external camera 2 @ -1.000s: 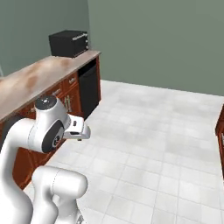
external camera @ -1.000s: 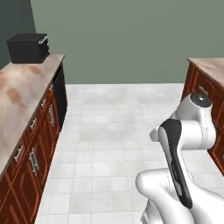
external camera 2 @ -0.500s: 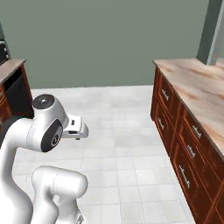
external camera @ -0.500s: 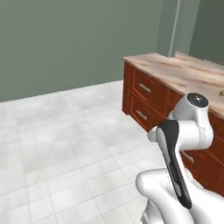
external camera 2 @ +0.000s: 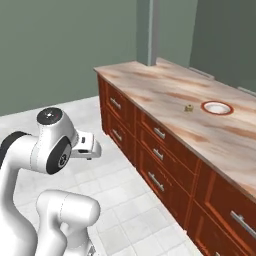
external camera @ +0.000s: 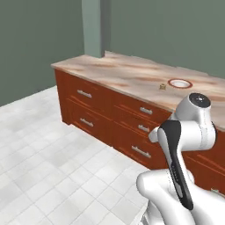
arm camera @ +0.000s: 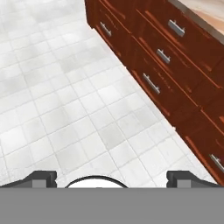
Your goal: Pick the candle and candle from the dining table and place them in the open cabinet. Close the cabinet after placing the objects.
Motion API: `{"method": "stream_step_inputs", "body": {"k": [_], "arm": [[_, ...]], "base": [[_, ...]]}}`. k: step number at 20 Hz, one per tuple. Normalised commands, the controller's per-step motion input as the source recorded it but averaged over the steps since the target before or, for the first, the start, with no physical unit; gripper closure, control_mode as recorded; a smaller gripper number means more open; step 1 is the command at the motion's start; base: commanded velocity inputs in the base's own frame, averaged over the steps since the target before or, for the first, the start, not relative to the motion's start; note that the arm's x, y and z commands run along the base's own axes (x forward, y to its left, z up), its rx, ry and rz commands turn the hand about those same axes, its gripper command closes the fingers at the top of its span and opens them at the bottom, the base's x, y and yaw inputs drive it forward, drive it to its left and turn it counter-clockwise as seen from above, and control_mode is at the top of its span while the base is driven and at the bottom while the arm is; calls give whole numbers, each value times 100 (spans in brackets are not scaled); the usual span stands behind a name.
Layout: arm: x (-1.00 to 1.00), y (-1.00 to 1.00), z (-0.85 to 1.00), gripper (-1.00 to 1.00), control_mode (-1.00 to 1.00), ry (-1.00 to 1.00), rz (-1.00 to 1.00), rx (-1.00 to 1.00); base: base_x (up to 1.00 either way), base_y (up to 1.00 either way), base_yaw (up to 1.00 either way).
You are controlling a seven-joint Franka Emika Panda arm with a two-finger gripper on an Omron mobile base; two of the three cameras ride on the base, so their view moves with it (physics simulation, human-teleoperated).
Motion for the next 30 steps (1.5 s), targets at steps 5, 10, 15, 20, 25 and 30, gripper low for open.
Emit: {"method": "stream_step_inputs", "body": {"k": [5,10,15,20,25,30], "arm": [[0,0,0,-100,100,0,0,0],[0,0,0,-100,100,0,0,0],[0,0,0,-100,100,0,0,0],[0,0,0,-100,100,0,0,0],[0,0,0,-100,100,0,0,0],[0,0,0,-100,100,0,0,0]], "base": [[100,10,-47],[81,43,-39],[36,54,-44],[13,46,-51],[0,48,-56],[0,67,-38]]}}
